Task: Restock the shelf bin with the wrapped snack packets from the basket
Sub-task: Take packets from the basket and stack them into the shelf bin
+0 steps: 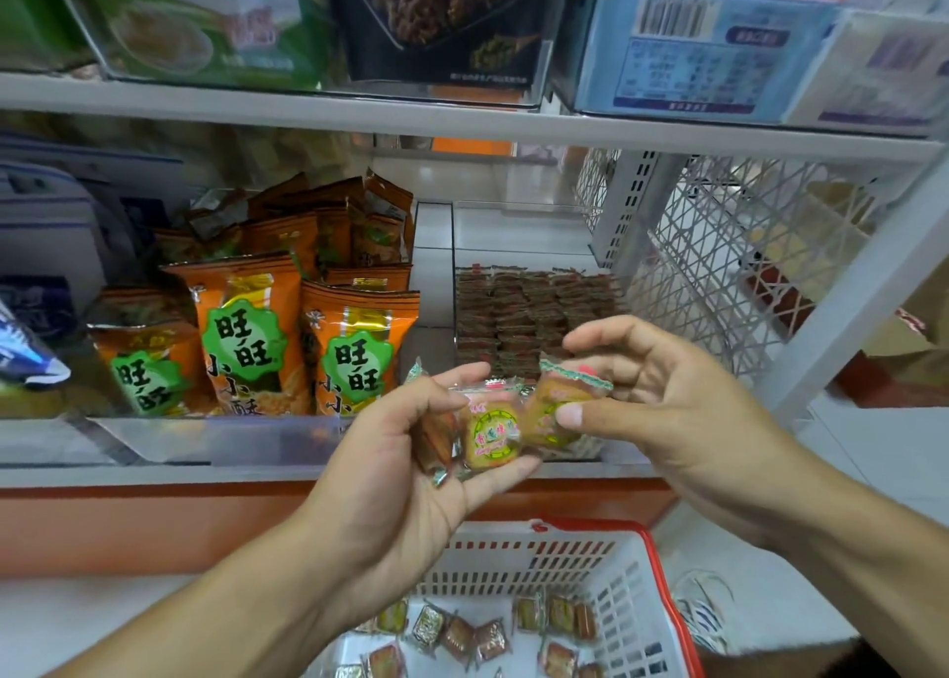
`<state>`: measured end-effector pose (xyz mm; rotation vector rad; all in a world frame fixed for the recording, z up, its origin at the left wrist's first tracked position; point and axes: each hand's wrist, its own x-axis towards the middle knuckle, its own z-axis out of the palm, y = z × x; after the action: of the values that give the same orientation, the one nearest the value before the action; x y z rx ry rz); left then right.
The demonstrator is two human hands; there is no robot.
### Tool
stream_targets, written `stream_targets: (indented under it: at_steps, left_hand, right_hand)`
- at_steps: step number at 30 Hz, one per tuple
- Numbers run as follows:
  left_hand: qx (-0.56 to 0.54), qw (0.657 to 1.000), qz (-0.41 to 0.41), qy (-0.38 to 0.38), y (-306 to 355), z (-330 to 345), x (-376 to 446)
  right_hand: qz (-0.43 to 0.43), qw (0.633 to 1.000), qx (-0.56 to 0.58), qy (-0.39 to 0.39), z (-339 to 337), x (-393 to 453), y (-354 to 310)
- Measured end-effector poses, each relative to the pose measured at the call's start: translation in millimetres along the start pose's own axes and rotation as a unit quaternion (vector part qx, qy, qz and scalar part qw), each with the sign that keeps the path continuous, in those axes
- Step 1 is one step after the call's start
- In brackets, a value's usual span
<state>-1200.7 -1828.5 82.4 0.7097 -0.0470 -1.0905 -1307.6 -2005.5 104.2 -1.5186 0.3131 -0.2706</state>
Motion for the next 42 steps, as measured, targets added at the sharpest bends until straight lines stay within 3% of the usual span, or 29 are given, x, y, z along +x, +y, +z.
stream_targets:
  at_steps: [6,10,14,23,27,33,38,42]
  left_hand:
    - [0.025,0.998,-0.044,-0.048,-3.5,0.2,-2.0]
    - [0.046,0.997,-0.046,-0.048,-7.0,-1.4,-2.9]
    - [0.015,0.999,-0.027,-0.037,-7.1,-2.8,-4.7]
    - [-0.006,0.999,0.034,-0.042,0.5,-0.3,-4.6]
    - [0.009,0.998,0.055,-0.036,3.0,3.3,-5.1]
    - [0.101,0.993,0.064,0.002,7.5,6.3,-9.1]
    - [0.051,0.998,0.010,-0.017,8.0,6.0,-11.9]
    - [0.000,1.000,0.000,-0.024,11.7,5.5,-10.1]
  right_hand:
    - [-0.014,0.985,-0.170,-0.027,9.2,0.7,6.0]
    - [-0.038,0.937,-0.337,-0.079,8.4,-0.4,3.9]
    - [-0.045,0.914,-0.389,-0.105,7.9,-2.9,3.1]
    - [-0.027,0.962,-0.260,-0.081,8.5,-5.8,2.5]
    - [-0.012,0.965,-0.250,-0.076,9.6,-5.0,3.4]
    - [0.046,0.995,-0.035,-0.084,4.0,-4.0,-3.3]
    - [-0.055,0.963,-0.253,-0.071,7.0,-5.1,-1.0]
    - [-0.244,0.889,-0.382,-0.056,9.9,-10.8,-3.0]
